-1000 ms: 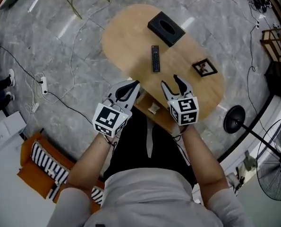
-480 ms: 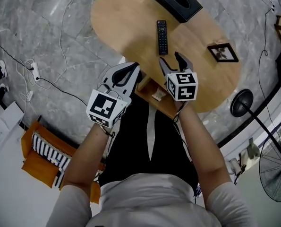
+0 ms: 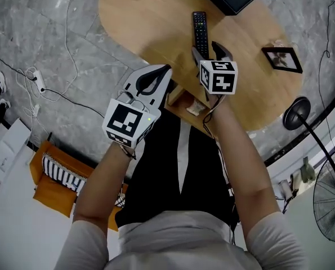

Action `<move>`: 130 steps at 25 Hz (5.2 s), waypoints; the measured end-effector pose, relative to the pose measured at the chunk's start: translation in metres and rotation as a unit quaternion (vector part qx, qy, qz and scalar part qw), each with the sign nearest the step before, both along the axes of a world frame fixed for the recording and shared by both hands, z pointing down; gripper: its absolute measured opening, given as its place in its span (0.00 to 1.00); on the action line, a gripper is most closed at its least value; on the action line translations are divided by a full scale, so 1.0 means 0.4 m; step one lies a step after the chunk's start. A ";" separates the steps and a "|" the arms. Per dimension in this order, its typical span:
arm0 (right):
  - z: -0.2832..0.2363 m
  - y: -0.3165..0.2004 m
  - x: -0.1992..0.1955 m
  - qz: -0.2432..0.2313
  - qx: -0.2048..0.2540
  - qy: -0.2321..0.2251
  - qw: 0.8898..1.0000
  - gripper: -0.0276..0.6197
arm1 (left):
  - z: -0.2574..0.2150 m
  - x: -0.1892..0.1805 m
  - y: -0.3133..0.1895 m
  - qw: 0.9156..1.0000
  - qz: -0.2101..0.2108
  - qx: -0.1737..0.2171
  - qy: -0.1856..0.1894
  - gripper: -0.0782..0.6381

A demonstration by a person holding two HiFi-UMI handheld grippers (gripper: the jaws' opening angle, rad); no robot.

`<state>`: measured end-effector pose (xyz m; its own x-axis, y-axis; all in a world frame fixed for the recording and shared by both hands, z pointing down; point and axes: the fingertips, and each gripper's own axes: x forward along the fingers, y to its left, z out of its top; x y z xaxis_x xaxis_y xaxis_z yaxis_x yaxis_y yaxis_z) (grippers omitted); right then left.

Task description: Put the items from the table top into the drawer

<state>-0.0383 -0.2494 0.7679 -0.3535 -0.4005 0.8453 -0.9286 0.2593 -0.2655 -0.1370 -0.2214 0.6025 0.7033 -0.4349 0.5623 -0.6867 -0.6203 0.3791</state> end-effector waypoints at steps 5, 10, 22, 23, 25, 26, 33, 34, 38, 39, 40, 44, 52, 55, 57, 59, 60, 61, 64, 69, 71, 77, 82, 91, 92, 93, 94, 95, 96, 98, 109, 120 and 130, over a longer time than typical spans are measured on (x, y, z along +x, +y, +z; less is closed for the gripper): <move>0.064 -0.020 -0.008 -0.005 -0.013 0.021 1.000 0.46 | 0.042 -0.003 -0.002 1.000 0.000 -0.019 0.006 0.12; 0.106 -0.019 -0.009 -0.011 -0.024 0.046 0.999 0.46 | 0.047 0.003 0.000 1.000 0.018 -0.009 -0.001 0.12; 0.115 -0.022 -0.003 -0.048 -0.019 0.107 0.993 0.41 | 0.056 -0.027 -0.004 1.000 0.009 -0.023 0.004 0.12; 0.116 -0.022 -0.004 -0.047 -0.019 0.102 0.993 0.41 | 0.055 -0.029 -0.002 1.000 0.009 -0.023 0.003 0.12; 0.111 -0.023 -0.005 -0.042 -0.022 0.087 0.995 0.40 | 0.051 -0.032 0.001 1.000 0.009 -0.021 0.001 0.12; 0.104 -0.024 -0.002 -0.041 -0.021 0.083 0.996 0.40 | 0.048 -0.031 0.003 1.000 0.010 -0.019 0.000 0.12; -0.015 -0.035 0.005 -0.049 0.007 0.070 0.996 0.40 | -0.020 -0.008 0.012 1.000 0.009 -0.004 0.001 0.12; -0.036 -0.035 0.009 -0.050 0.012 0.069 0.996 0.40 | -0.035 -0.001 0.011 1.000 0.008 -0.001 0.003 0.12; -0.144 -0.028 0.029 -0.049 0.029 0.064 0.996 0.40 | -0.122 0.027 0.012 1.000 0.003 0.016 0.011 0.12; -0.175 -0.021 0.031 -0.052 0.034 0.063 0.996 0.40 | -0.148 0.032 0.014 1.000 0.001 0.021 0.012 0.12; -0.208 -0.011 0.034 -0.056 0.040 0.062 0.996 0.40 | -0.176 0.038 0.017 1.000 -0.001 0.025 0.014 0.12; -0.358 0.038 0.064 -0.069 0.064 0.060 0.994 0.40 | -0.307 0.082 0.036 0.998 -0.004 0.051 0.021 0.12; -0.697 0.117 0.149 -0.076 0.131 0.043 0.988 0.40 | -0.572 0.144 0.089 0.994 0.003 0.111 0.011 0.12; -0.817 0.149 0.187 -0.079 0.159 0.039 0.983 0.40 | -0.659 0.162 0.120 0.991 -0.004 0.132 0.009 0.12; -0.889 0.163 0.214 -0.081 0.179 0.037 0.980 0.40 | -0.709 0.177 0.137 0.989 -0.009 0.145 0.011 0.12; -0.957 0.177 0.238 -0.083 0.196 0.034 0.976 0.40 | -0.754 0.198 0.157 0.988 -0.011 0.155 0.013 0.12; -0.986 0.190 0.249 -0.085 0.203 0.032 0.975 0.40 | -0.772 0.210 0.172 0.987 -0.012 0.159 0.014 0.12; -1.013 0.206 0.260 -0.087 0.208 0.030 0.974 0.40 | -0.789 0.223 0.190 0.987 -0.013 0.161 0.014 0.12; -1.080 0.254 0.291 -0.093 0.225 0.023 0.970 0.40 | -0.833 0.264 0.244 0.985 -0.014 0.171 0.015 0.12; -1.160 0.323 0.311 -0.111 0.252 0.016 0.961 0.40 | -0.891 0.303 0.315 0.981 -0.020 0.191 0.015 0.12; -1.180 0.368 0.320 -0.119 0.259 0.012 0.959 0.40 | -0.909 0.317 0.358 0.980 -0.026 0.198 0.013 0.12; -1.224 0.477 0.354 -0.151 0.279 -0.002 0.948 0.40 | -0.959 0.351 0.472 0.973 -0.054 0.224 0.004 0.12; -1.214 0.564 0.370 -0.181 0.282 -0.006 0.942 0.40 | -0.955 0.359 0.568 0.970 -0.067 0.233 -0.014 0.12; -1.193 0.651 0.335 -0.207 0.265 -0.017 0.941 0.40 | -0.957 0.307 0.652 0.970 -0.102 0.221 -0.022 0.12; -1.190 0.659 0.331 -0.209 0.263 -0.018 0.942 0.40 | -0.956 0.303 0.659 0.970 -0.103 0.220 -0.023 0.12; -1.188 0.666 0.326 -0.210 0.261 -0.020 0.942 0.40 | -0.955 0.298 0.664 0.970 -0.104 0.218 -0.024 0.12; -1.186 0.672 0.318 -0.212 0.259 -0.020 0.942 0.40 | -0.954 0.289 0.669 0.971 -0.104 0.216 -0.025 0.12; -1.183 0.678 0.308 -0.214 0.255 -0.020 0.943 0.40 | -0.950 0.279 0.674 0.971 -0.104 0.213 -0.026 0.12; -1.178 0.683 0.296 -0.218 0.252 -0.020 0.943 0.40 | -0.944 0.267 0.680 0.972 -0.104 0.209 -0.028 0.12; -1.163 0.697 0.269 -0.226 0.243 -0.019 0.943 0.40 | -0.923 0.242 0.699 0.974 -0.104 0.200 -0.032 0.12; -1.036 0.787 0.164 -0.239 0.203 -0.015 0.949 0.40 | -0.792 0.129 0.805 0.982 -0.107 0.149 -0.038 0.12; -0.854 0.795 0.129 -0.241 0.149 -0.012 0.959 0.40 | -0.644 0.075 0.803 0.987 -0.126 0.096 -0.038 0.12; -0.622 0.842 0.121 -0.290 0.095 0.014 0.952 0.40 | -0.458 0.040 0.777 0.987 -0.144 0.062 -0.035 0.12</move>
